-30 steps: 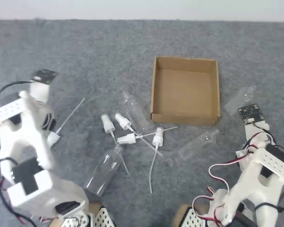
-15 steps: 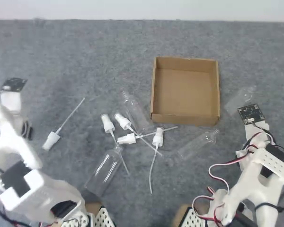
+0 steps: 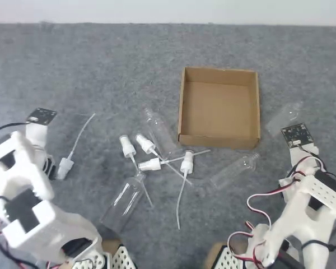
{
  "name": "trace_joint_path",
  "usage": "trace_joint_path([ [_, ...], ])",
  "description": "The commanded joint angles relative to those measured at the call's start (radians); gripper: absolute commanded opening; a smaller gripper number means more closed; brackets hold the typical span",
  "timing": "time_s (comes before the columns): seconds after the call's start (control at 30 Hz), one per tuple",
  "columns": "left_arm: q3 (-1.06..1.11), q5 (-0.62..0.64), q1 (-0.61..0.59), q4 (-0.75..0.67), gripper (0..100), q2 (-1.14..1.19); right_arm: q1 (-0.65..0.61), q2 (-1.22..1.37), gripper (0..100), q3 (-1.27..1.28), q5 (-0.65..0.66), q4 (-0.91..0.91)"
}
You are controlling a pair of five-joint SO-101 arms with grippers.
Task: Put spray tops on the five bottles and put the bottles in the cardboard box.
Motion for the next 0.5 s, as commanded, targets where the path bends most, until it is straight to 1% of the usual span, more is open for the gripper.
trace_joint_path([
  [0.0,0.056,0.026,0.035,0.072,11,-0.025,0.002,0.004,0.7,0.035,0.011,0.033],
  [0.13,0.067,0.035,0.071,0.141,11,-0.107,0.001,0.004,0.7,0.035,0.011,0.028],
  [0.3,0.094,0.037,0.144,0.21,11,-0.193,0.001,0.004,0.7,0.035,0.011,0.027],
  [0.47,0.042,0.121,0.164,0.193,11,-0.282,-0.002,0.004,0.7,0.035,0.011,0.028],
])
